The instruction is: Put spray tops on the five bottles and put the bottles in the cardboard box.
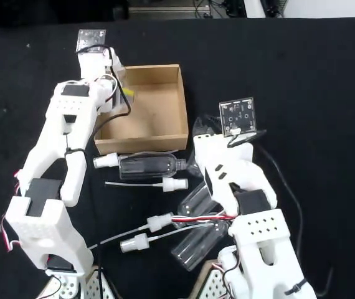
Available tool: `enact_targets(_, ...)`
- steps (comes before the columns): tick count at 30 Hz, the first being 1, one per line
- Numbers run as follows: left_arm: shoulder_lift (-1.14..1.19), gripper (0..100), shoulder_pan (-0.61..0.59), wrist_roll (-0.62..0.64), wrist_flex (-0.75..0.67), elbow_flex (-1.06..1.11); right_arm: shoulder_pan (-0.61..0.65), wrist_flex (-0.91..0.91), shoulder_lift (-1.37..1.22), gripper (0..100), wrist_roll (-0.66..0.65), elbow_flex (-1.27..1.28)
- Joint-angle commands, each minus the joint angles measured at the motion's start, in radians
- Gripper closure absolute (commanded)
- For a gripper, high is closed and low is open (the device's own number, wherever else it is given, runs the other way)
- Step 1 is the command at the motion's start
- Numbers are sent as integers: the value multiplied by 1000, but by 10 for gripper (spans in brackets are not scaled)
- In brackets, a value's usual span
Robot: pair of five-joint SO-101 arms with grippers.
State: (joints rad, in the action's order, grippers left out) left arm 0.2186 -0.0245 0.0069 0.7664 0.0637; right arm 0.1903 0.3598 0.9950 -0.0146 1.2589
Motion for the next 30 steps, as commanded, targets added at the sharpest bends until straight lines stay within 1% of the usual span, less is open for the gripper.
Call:
enact_targets(1, -74, 708, -21, 0, 150, -96, -23, -31, 45, 962, -5, -8)
enact_targets(4, -74, 715, -21, -2, 221, -137, -23, -31, 45, 962, -5, -8)
enact_targets(6, -74, 758, -13, -2, 242, -162, -23, -31, 45, 962, -5, -8)
enact_targets(9, -72, 829, 12, -8, 238, -159, -23, -31, 45, 962, -5, -8)
enact_targets(13, -63, 812, 44, -8, 230, -156, -23, -31, 45, 962, -5, -8)
enact_targets(18, -64, 812, 53, -8, 112, -79, -23, -31, 45, 962, -5, -8)
enact_targets(23, -61, 812, 51, -5, 32, -2, -23, -31, 45, 962, -5, -8)
enact_targets(30, -61, 812, 44, 0, -106, 51, -23, -31, 45, 962, -5, -8)
